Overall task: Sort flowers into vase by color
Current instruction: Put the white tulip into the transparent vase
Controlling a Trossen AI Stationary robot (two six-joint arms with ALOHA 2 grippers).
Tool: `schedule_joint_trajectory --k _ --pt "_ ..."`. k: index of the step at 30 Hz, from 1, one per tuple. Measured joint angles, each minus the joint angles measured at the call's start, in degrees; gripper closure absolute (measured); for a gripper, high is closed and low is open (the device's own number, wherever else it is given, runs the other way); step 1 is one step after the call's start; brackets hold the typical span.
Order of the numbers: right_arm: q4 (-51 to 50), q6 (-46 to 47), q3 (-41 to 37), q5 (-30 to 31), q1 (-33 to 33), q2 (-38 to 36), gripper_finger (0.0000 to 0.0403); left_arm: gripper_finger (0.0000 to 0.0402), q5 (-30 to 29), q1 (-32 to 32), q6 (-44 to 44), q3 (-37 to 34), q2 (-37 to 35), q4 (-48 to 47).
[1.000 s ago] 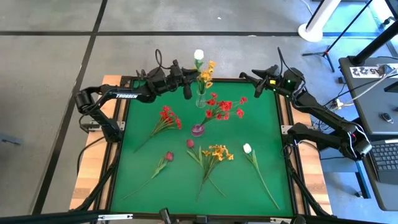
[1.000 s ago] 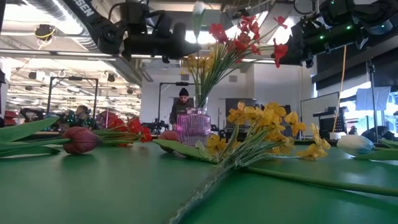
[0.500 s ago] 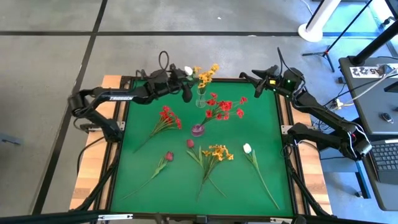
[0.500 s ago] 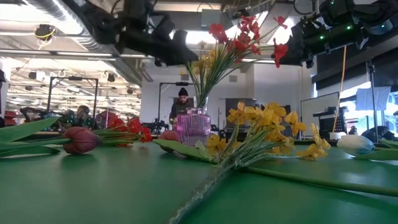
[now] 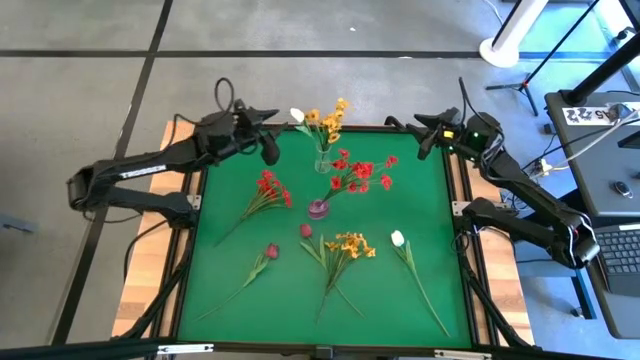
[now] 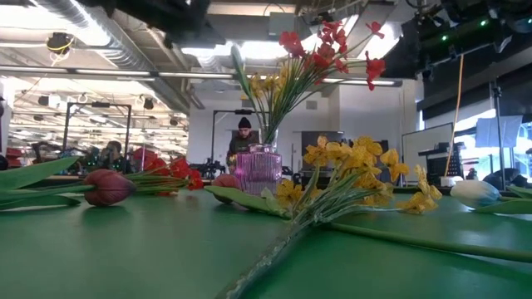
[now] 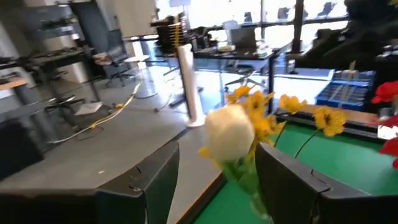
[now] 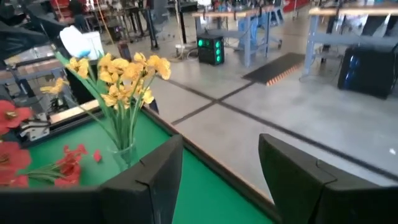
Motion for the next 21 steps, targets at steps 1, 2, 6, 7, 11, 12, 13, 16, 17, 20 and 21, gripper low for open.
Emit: schedule_joint_trajectory --k 1,2,6,7,11,12,13,16,17,20,21 --pt "-2.86 0.08 1.03 -0.62 0.0 -0.62 0.0194 0.0195 -1.26 -0.31 -0.04 0.0 -1.31 -1.82" --pt "-6.55 0.05 2.4 -1.34 0.0 -1.37 0.0194 0.0195 -2.44 -0.65 -0.18 0.0 -2.77 -4.64" --pt "-24.97 -1.66 10.17 0.51 1.03 -3.37 0.0194 0.0195 -3.78 -1.62 -5.37 0.0 -7.14 -15.22" --pt "-29.73 -1.85 12.32 2.23 2.13 -3.36 0.0194 0.0195 -3.77 -1.85 -7.35 0.0 -7.74 -17.78" --pt "-43.69 1.64 18.52 8.88 8.21 -3.49 0.0194 0.0195 -3.56 -2.82 -13.76 -0.02 -8.6 -28.41" --pt "-45.87 2.95 19.45 10.63 9.66 -3.79 0.0194 0.0195 -3.22 -3.04 -15.06 -0.02 -8.58 -30.4" --pt "-48.04 4.35 20.24 11.69 11.27 -4.14 0.0194 0.0195 -2.74 -3.25 -16.16 -0.06 -8.52 -32.0" --pt "-53.29 9.57 20.82 11.71 16.12 -4.35 0.0194 0.0195 -0.92 -4.63 -18.43 -0.09 -7.39 -33.65" --pt "-54.67 11.2 20.58 11.65 17.93 -4.2 0.0194 0.0195 -0.21 -5.23 -18.61 -0.11 -7.06 -33.94" --pt "-57.7 15.75 18.44 12.58 24.37 -3.22 0.0194 0.0195 0.25 -6.98 -18.64 -0.11 -6.25 -33.1" --pt "-57.81 17.21 17.27 12.96 26.79 -2.95 0.0194 0.0195 0.19 -7.37 -18.67 -0.11 -5.94 -32.98"
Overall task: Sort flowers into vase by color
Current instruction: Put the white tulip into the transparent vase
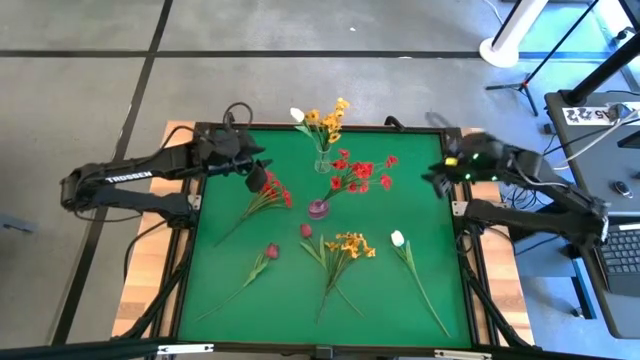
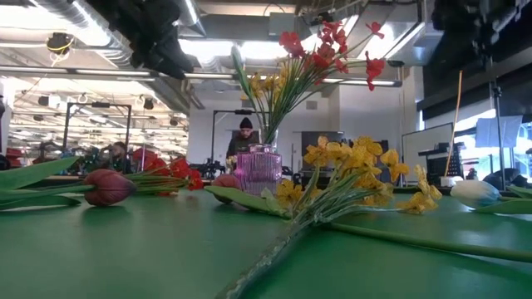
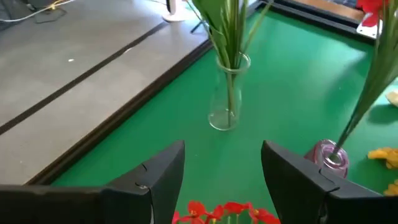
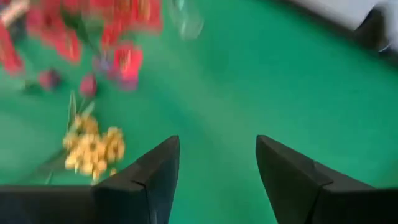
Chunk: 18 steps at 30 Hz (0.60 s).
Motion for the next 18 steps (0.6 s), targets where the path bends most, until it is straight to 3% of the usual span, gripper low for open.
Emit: schedule_joint_trajectory --k 11,18 --pt "0.38 25.58 -13.01 3.8 26.0 7.45 0.0194 0.0195 -0.35 -0.78 -0.09 0.0 0.75 0.66" --pt "8.41 40.77 -16.33 1.78 41.62 15.23 0.0194 0.0195 -0.39 -0.76 -0.7 0.0 1.49 1.3"
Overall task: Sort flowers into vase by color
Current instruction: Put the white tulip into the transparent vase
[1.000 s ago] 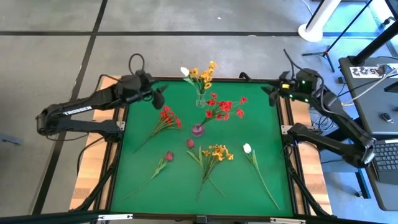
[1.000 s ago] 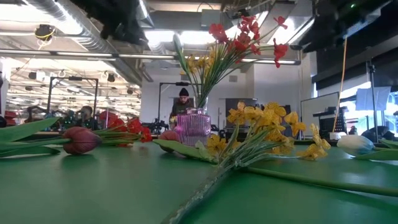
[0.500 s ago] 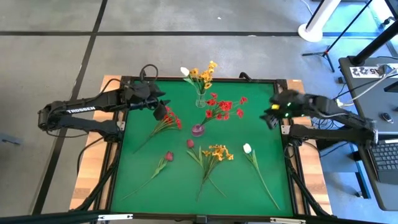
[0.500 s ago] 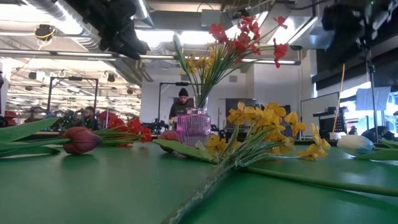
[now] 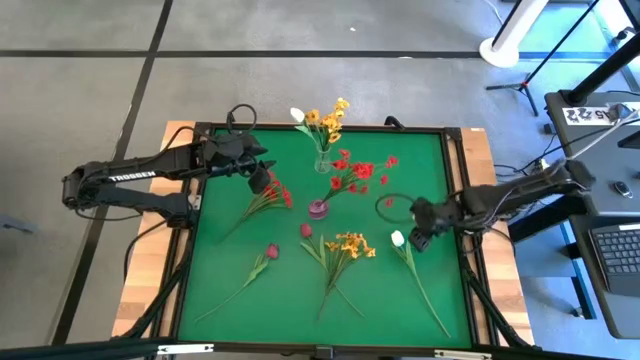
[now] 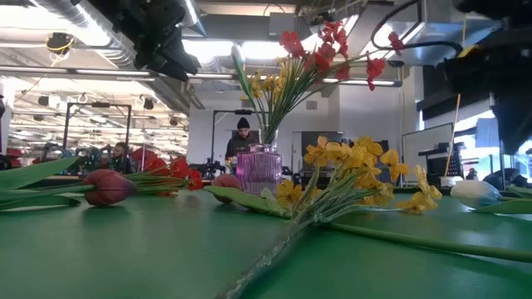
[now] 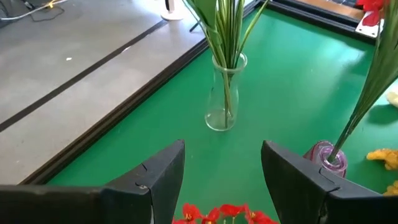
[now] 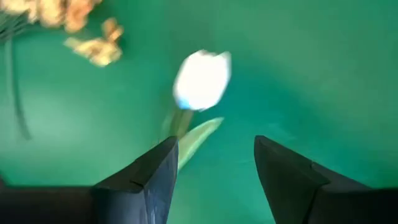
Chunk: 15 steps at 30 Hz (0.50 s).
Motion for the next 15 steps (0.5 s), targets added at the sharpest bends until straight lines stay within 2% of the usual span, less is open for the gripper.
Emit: schedule_joint_trajectory --k 6,15 --pt "7.37 8.25 0.02 -0.4 10.72 5.71 0.0194 0.0195 -0.07 0.0 -0.32 0.02 1.47 0.49" --pt "8.08 18.71 0.02 2.72 20.73 11.97 0.0194 0.0195 0.01 -1.9 -3.22 0.02 5.27 0.62"
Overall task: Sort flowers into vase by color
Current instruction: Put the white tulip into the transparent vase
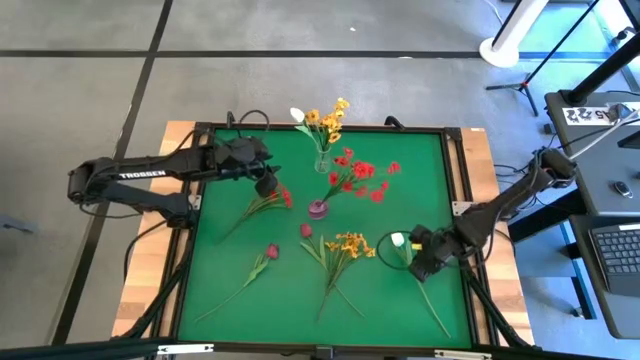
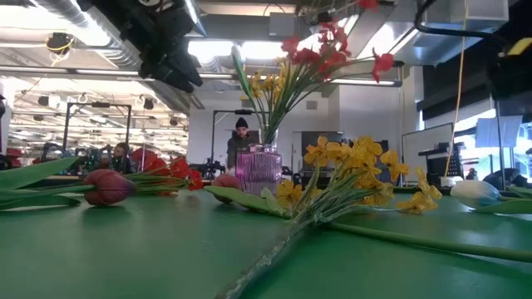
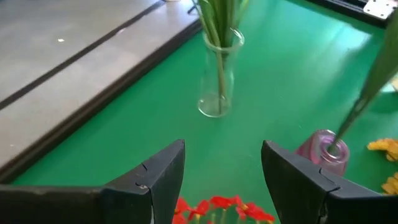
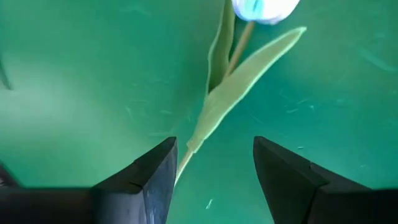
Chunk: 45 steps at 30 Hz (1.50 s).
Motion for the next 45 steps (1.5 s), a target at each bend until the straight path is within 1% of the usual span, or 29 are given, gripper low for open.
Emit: schedule_joint_trajectory --k 4,8,13,17,18,20,22,24,25,26,27,29,31,33,35,38,40,45 --pt "0.81 3.54 0.0 2.38 2.36 2.91 0.0194 0.0195 0.04 -2.32 -1.89 0.0 1.68 0.02" --pt "3.7 4.23 0.0 4.5 3.64 6.56 0.0194 0.0195 0.06 -4.52 -3.25 0.0 3.16 0.0" --pt "6.58 4.14 0.0 4.64 3.53 11.89 0.0194 0.0195 0.0 -6.21 -4.51 0.0 3.45 0.02" --pt "7.3 3.86 0.27 4.33 3.51 15.2 0.02 0.0195 -1.61 -6.79 -4.54 0.0 3.45 0.03" --pt "7.28 3.58 0.3 4.33 3.53 15.57 0.0208 0.0195 -1.66 -6.8 -4.54 0.0 3.45 0.04" --pt "7.3 3.04 0.28 4.03 3.51 15.7 0.0236 0.0195 -1.67 -6.8 -4.61 0.0 3.45 0.05" --pt "6.37 2.87 0.54 3.83 3.51 15.23 0.028 0.0195 -1.69 -6.8 -5.12 0.0 3.45 0.07" --pt "4.87 2.23 1.49 4.0 3.53 14.9 0.0336 0.0195 -1.73 -6.8 -5.61 0.0 3.45 0.07" --pt "4.64 1.9 2.22 4.43 3.53 14.47 0.0365 0.0195 -1.72 -6.8 -5.63 0.0 3.45 0.08" --pt "4.44 1.11 3.02 5.71 3.53 13.64 0.0381 0.0195 -1.74 -6.8 -5.61 0.0 3.45 0.12" --pt "3.94 0.65 3.64 6.86 3.53 12.69 0.0387 0.0195 -1.76 -6.8 -5.61 0.0 3.45 0.11" --pt "1.83 0.04 4.96 9.06 3.53 11.2 0.038 0.0195 -1.78 -6.78 -5.61 0.0 3.45 0.13" --pt "-1.72 -0.81 7.28 12.35 3.53 9.44 0.038 0.0195 -1.78 -6.79 -5.61 0.0 3.45 0.13" --pt "-6.6 -1.39 10.42 16.8 3.55 7.18 0.0391 0.0195 -1.82 -6.8 -5.61 0.0 3.45 0.13" --pt "-12.07 -2.52 13.56 21.8 3.55 5.05 0.0394 0.0195 -2.21 -6.78 -5.42 0.0 3.42 0.25" --pt "-18.31 -5.86 19.41 31.52 3.54 1.48 0.0391 0.0195 -2.98 -6.78 -4.22 0.0 3.42 1.18" --pt "-21.33 -9.89 23.29 38.03 3.49 -0.62 0.0395 0.0195 -3.03 -6.78 -3.78 0.0 3.42 2.91" --pt "-24.93 -20.73 33.09 54.43 3.41 -4.47 0.0396 0.0195 -3.02 -6.78 0.52 0.0 3.42 8.7"
